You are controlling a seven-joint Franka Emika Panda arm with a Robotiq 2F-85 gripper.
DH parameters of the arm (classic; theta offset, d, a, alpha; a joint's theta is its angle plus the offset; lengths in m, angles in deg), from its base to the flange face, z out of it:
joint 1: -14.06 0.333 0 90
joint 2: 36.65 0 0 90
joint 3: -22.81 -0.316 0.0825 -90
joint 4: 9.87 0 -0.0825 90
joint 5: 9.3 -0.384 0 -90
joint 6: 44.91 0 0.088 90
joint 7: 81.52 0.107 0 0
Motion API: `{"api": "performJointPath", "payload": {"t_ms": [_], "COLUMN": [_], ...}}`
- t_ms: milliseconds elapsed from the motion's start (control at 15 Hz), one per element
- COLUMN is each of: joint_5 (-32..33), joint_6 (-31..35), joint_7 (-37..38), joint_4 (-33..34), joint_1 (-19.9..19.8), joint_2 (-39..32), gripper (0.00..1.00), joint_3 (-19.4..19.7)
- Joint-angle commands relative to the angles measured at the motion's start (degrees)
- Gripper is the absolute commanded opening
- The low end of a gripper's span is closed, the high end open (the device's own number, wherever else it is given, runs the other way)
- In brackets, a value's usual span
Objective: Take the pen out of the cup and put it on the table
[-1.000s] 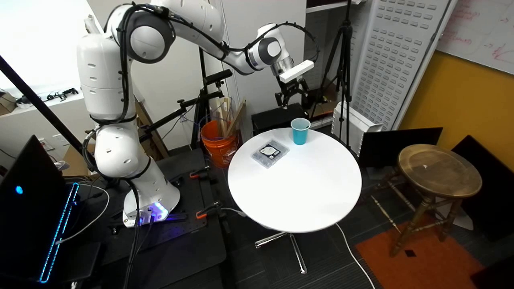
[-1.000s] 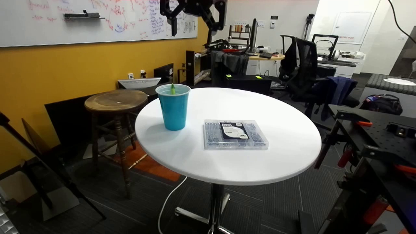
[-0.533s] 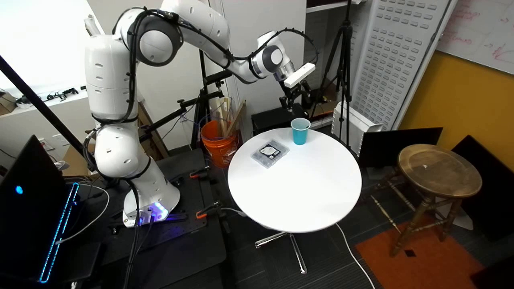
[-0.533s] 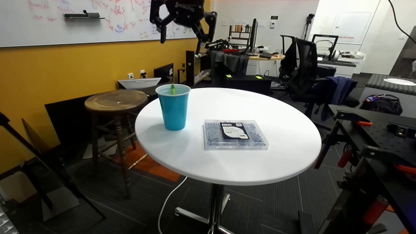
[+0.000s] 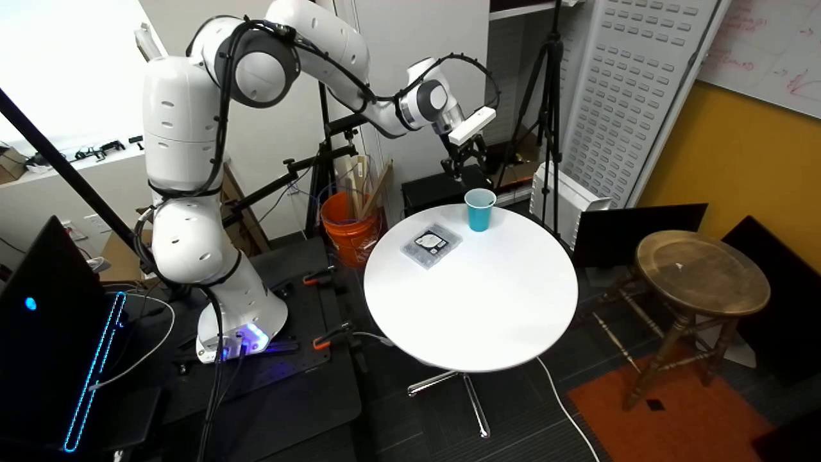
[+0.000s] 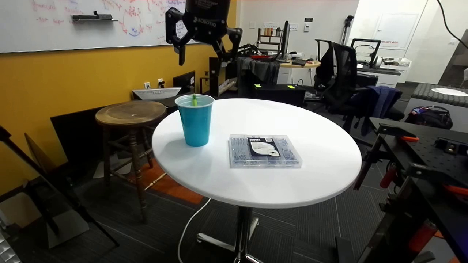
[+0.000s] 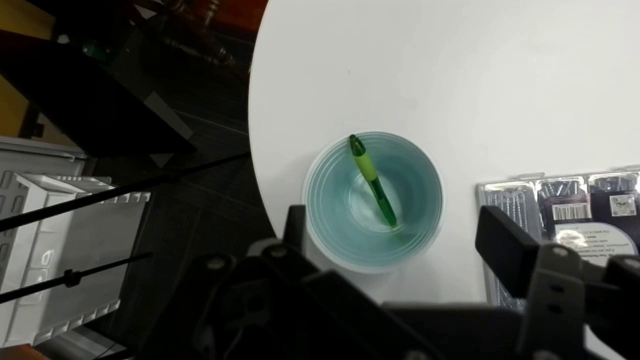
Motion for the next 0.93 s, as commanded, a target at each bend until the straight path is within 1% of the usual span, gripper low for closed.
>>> {"api": "performJointPath", "payload": {"t_ms": [0,67,133,467,667,733,800,867], "joint_5": [-0.49,-0.78,-0.79,-0.14,0.59,0.81,1.08,1.27], "joint_6": [0.51,0.52,0.75,1.33,1.55,1.59,1.67,1.87], "joint_7": [0.52,0.16,-0.19,-1.28,-1.11,-1.01,-0.96,-1.05], "joint_4": [-0.36,-0.29,-0.10,0.91,1.31,1.47,1.59,1.68], "joint_1": [0.04,-0.14,-0.28,-0.76,-0.55,-0.46,-0.34,-0.31], "joint_2": [-0.33,-0.63,-1.19,-4.15,-5.29,-5.58,-5.75,-5.90], "gripper": [0.79,0.77,0.80,0.79,0.66,0.53,0.55,0.50], "joint_3": [-0.17,-0.26,-0.20,0.10,0.36,0.43,0.48,0.46]}}
